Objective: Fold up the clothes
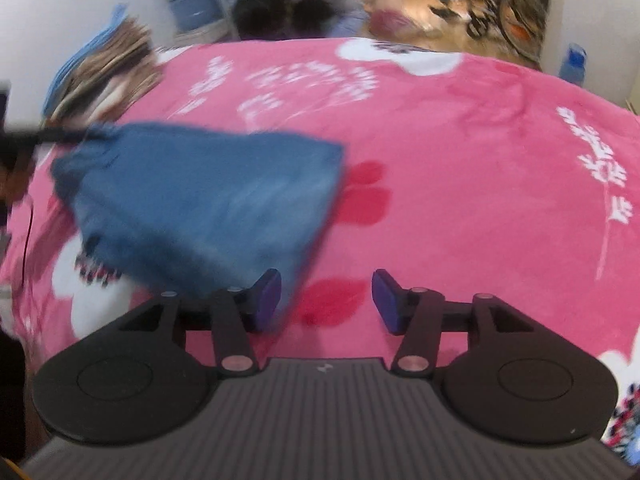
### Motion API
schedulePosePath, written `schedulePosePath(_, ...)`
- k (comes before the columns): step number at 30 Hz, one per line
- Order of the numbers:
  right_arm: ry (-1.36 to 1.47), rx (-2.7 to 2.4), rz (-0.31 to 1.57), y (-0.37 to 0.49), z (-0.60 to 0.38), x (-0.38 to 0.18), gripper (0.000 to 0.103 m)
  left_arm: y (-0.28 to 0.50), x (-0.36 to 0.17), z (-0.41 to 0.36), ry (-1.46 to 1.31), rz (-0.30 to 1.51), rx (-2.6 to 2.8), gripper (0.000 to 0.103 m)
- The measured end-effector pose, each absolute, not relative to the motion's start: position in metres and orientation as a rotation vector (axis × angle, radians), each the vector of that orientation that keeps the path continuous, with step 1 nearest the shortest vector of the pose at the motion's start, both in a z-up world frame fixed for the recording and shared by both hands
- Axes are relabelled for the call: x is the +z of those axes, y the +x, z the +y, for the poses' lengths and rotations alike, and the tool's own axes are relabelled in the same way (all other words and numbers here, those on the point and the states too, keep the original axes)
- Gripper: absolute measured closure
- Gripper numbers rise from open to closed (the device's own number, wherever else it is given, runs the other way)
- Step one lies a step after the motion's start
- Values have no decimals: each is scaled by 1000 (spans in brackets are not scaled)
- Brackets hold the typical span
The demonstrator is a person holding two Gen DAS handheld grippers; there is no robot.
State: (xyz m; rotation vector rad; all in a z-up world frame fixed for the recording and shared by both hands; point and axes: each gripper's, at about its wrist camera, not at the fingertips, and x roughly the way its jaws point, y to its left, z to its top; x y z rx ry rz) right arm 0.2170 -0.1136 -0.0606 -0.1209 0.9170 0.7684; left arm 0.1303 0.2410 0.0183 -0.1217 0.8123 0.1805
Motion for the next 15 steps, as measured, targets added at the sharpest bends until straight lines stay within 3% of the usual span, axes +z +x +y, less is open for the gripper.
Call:
schedulePosePath(11, -564, 834, 809, 166, -55, -94, 46, 160, 12, 115, -13, 817, -204, 56)
schedulePosePath(15, -178, 911, 993, 210, -90, -75, 45, 157, 0, 93, 7, 839, -267, 56)
